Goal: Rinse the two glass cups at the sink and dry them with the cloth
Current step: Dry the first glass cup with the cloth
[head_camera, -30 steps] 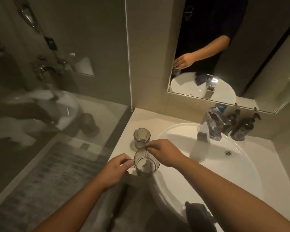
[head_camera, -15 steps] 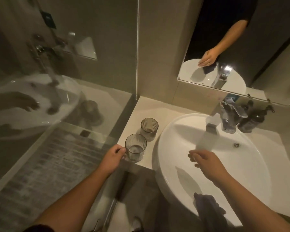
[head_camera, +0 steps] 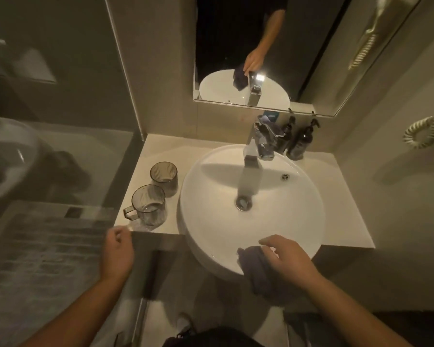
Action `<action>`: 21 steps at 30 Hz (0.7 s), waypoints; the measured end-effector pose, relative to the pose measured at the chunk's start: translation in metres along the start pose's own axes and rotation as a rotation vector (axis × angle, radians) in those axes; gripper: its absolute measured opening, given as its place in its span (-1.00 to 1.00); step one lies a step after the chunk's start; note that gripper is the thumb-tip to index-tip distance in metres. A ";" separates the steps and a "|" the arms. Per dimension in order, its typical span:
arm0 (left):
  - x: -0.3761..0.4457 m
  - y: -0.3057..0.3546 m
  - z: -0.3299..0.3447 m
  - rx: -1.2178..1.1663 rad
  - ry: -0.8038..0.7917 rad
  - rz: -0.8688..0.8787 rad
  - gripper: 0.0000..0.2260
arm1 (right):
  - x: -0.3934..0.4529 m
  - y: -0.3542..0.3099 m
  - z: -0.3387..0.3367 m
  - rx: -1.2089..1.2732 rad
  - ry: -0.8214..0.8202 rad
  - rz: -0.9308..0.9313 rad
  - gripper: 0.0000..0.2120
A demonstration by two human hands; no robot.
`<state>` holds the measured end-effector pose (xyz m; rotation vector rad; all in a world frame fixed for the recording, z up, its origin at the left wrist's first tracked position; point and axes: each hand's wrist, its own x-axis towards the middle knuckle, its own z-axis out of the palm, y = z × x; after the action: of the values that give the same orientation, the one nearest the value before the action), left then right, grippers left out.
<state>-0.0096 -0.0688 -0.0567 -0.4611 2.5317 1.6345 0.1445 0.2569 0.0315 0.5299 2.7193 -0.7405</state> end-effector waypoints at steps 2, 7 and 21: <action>-0.038 -0.001 0.012 0.104 -0.220 0.153 -0.90 | -0.020 0.009 0.005 -0.096 0.000 -0.092 -0.58; -0.102 0.031 0.053 0.389 -0.546 0.622 -0.77 | -0.049 0.048 0.033 -0.393 0.076 -0.310 -0.38; -0.158 0.061 0.125 0.910 -0.768 0.851 -0.51 | -0.060 0.047 0.039 -0.374 0.097 -0.388 -0.53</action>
<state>0.1119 0.0987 -0.0183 1.1786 2.4920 0.3531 0.2242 0.2571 -0.0003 -0.0503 2.9867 -0.2714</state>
